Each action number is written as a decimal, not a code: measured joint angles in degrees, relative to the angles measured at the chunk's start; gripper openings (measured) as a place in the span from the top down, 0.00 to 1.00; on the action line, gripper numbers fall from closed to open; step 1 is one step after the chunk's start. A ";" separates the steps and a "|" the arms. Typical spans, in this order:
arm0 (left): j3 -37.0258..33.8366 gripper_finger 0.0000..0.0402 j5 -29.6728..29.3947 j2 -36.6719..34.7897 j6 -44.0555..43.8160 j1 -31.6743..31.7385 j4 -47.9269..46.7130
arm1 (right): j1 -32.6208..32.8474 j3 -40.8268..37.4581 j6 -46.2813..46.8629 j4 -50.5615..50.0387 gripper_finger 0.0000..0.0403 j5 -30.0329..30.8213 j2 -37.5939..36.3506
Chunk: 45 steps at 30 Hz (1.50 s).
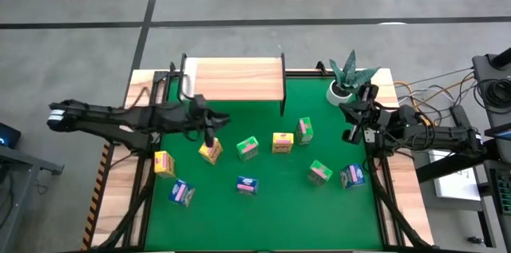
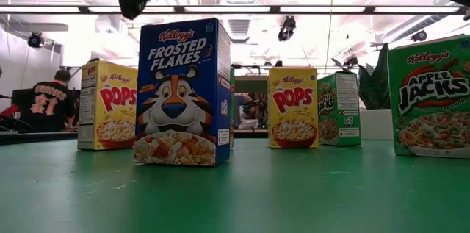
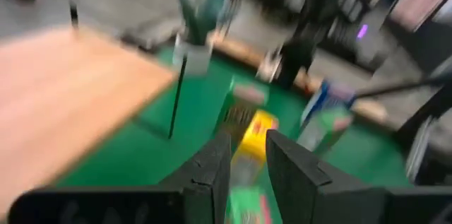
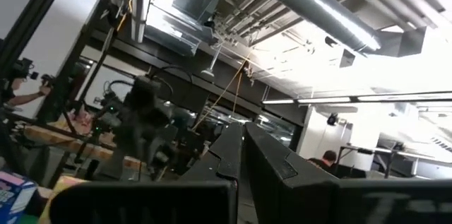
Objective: Stack cereal on shelf
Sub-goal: Put the left green cereal box on the shelf
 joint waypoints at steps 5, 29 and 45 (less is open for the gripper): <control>6.34 0.81 3.35 9.49 -4.40 -1.89 -7.67 | 0.00 0.22 -1.50 -0.02 0.98 0.16 0.00; 34.61 0.52 -3.64 35.09 -5.10 -9.81 -40.72 | 0.00 0.29 -5.24 1.16 0.98 0.22 0.04; 34.37 0.29 -8.32 41.64 -4.42 -9.32 -40.46 | 0.00 0.29 -5.13 0.79 0.98 0.21 0.04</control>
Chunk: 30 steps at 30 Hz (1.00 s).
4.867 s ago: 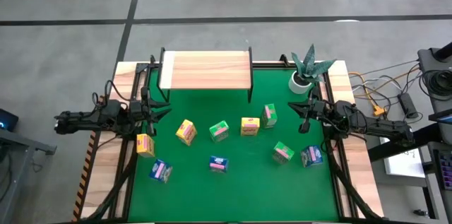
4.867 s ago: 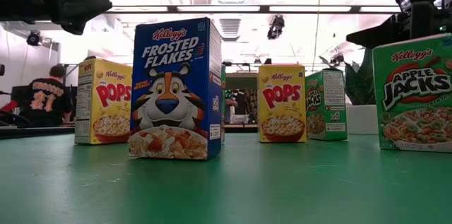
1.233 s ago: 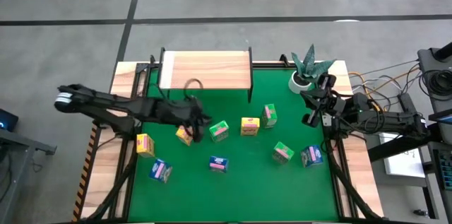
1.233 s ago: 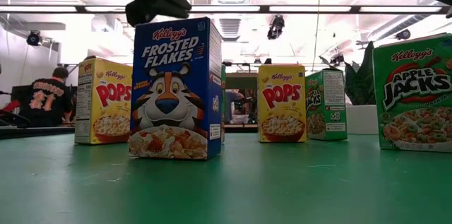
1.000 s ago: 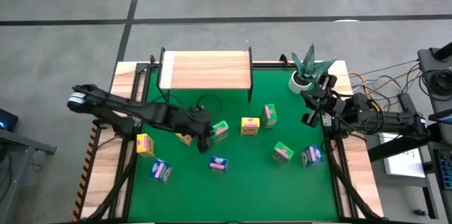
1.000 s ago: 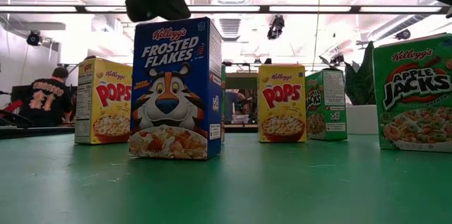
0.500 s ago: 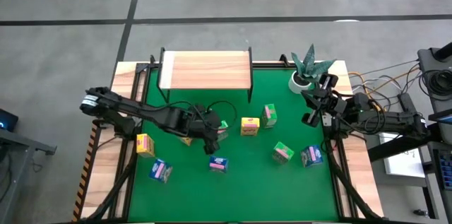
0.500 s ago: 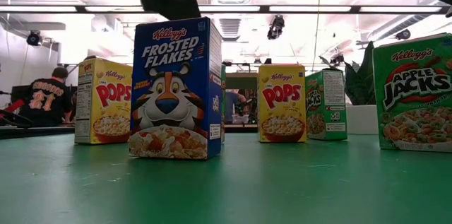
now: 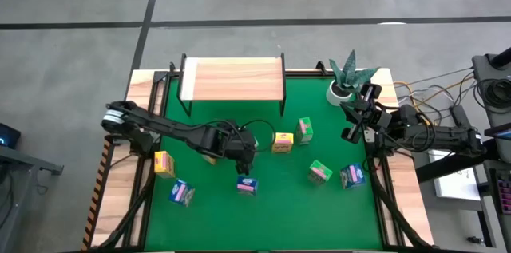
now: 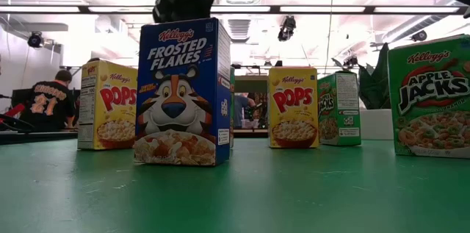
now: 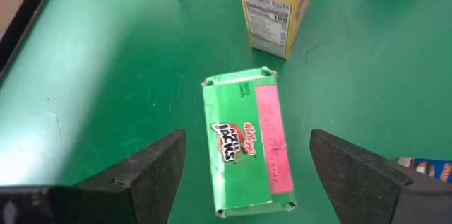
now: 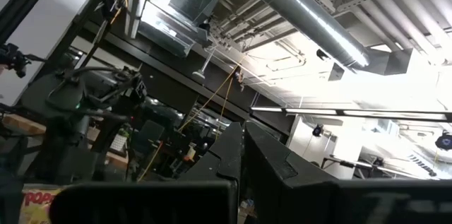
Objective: Stack cereal on shelf
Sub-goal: Put the left green cereal box on the shelf
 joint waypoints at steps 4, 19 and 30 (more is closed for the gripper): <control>-0.07 0.30 0.01 1.16 0.00 0.33 0.20 | 0.00 0.00 0.01 0.00 0.98 0.00 0.00; -0.26 0.43 -0.92 4.30 0.15 0.45 0.17 | 0.00 0.00 0.43 -0.02 0.98 0.00 0.00; -0.26 0.59 -0.87 3.95 0.17 0.45 -0.06 | 0.00 0.00 0.43 -0.07 0.98 0.00 0.00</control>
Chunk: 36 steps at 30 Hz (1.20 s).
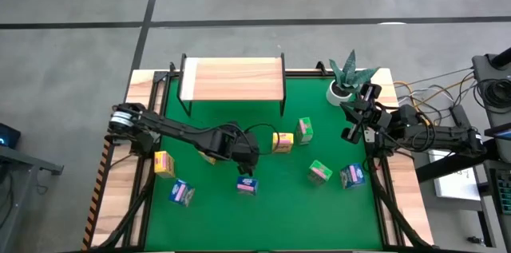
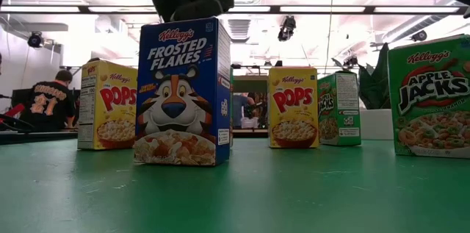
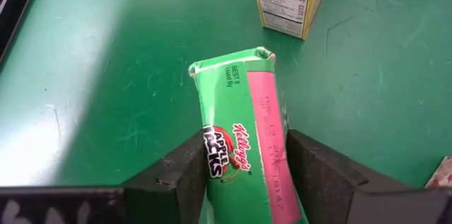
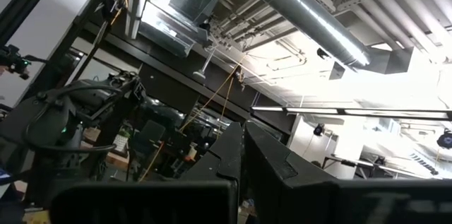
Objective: Stack cereal on shelf
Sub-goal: Put the left green cereal box on the shelf
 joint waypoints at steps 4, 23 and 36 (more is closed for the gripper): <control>0.84 0.61 0.00 -0.30 0.11 0.00 -1.58 | 0.00 0.00 0.00 -0.06 0.98 0.00 0.00; 10.54 0.61 -3.93 -6.85 9.90 -1.20 -14.37 | 0.00 0.00 1.09 -0.35 0.98 -0.02 0.00; 10.27 0.61 -9.03 -16.30 20.06 -0.81 -10.22 | 0.00 -0.02 2.56 0.31 0.98 -0.02 -0.02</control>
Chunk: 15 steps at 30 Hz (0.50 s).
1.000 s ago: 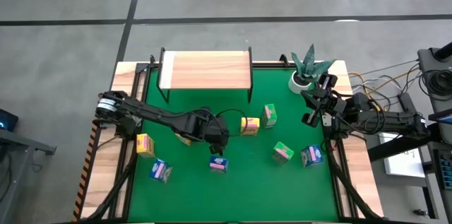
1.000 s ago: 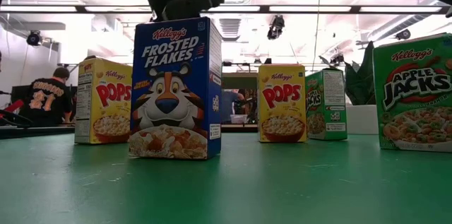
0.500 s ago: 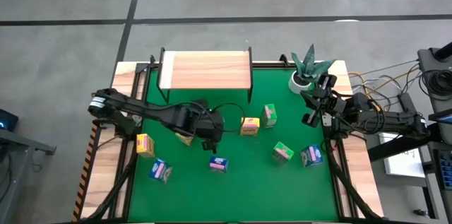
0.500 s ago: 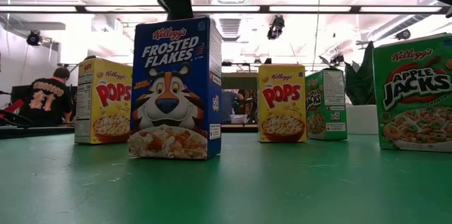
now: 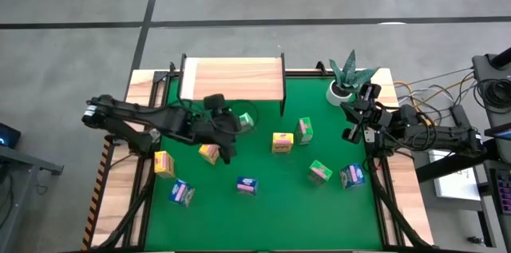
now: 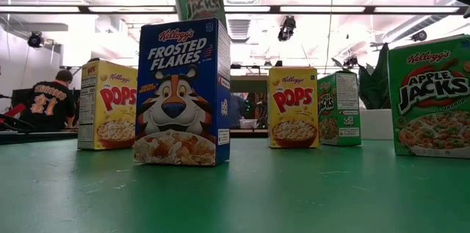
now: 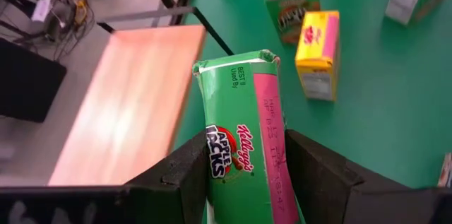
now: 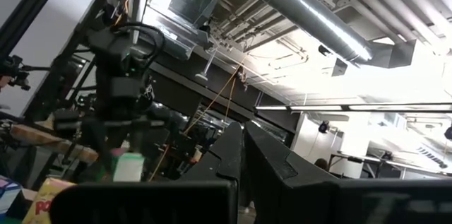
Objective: Stack cereal on shelf
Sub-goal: Put the left green cereal box on the shelf
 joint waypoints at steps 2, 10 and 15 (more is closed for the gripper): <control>0.00 0.61 -0.04 -1.51 0.12 0.00 0.00 | 0.00 0.00 0.04 0.04 0.98 0.00 0.00; -0.04 0.61 -0.08 -6.51 1.46 1.16 -0.02 | 0.00 0.00 1.55 0.15 0.98 -0.02 0.00; -0.04 0.61 -0.15 -7.91 1.54 4.16 0.00 | 0.01 0.00 1.52 0.07 0.98 -0.02 0.00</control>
